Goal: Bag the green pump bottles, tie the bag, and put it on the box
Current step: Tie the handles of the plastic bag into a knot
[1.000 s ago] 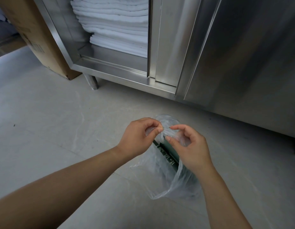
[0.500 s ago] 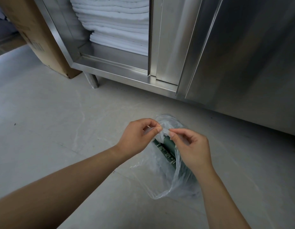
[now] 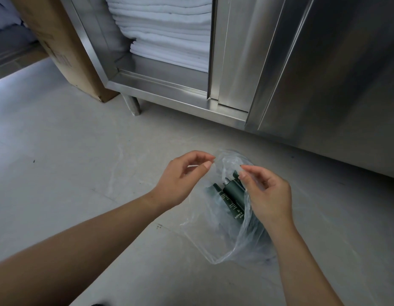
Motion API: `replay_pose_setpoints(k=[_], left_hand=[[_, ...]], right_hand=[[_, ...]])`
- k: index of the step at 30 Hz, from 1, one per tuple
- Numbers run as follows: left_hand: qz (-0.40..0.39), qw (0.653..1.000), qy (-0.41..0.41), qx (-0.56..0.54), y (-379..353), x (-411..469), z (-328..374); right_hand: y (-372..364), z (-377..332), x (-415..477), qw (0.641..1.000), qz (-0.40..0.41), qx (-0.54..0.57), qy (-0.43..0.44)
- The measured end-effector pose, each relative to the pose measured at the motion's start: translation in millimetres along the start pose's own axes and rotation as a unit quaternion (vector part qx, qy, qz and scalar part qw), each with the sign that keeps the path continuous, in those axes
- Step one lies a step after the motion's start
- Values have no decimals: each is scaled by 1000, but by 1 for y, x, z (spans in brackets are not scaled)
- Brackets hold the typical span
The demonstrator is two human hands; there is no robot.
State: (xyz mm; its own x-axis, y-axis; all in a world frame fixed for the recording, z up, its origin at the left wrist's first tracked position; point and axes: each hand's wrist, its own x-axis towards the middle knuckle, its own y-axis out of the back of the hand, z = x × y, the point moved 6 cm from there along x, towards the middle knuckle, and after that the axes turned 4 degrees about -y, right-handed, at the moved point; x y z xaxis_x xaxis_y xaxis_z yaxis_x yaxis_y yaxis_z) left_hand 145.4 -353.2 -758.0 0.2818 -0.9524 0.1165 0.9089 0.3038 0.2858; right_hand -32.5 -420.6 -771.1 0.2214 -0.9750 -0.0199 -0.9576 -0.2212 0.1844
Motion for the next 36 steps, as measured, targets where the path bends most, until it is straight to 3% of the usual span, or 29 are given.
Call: replay_pose_setpoints(k=[12, 17, 21, 27, 32, 36], left_hand=[[-18, 988, -7, 152, 41, -16, -21], [15, 995, -6, 98, 37, -7, -8], [50, 993, -80, 66, 30, 6, 23], [12, 984, -168, 59, -8, 14, 54], [-25, 983, -164, 73, -36, 15, 48], [-39, 993, -108, 34, -46, 14, 40]], right_hand=[[-9, 2, 0, 1000, -7, 1, -12], [-9, -2, -2, 1000, -7, -6, -7], [4, -10, -1, 1000, 17, -3, 8], [26, -17, -2, 998, 48, 46, 13], [32, -14, -9, 998, 31, 53, 8], [28, -8, -13, 999, -12, 32, 0]])
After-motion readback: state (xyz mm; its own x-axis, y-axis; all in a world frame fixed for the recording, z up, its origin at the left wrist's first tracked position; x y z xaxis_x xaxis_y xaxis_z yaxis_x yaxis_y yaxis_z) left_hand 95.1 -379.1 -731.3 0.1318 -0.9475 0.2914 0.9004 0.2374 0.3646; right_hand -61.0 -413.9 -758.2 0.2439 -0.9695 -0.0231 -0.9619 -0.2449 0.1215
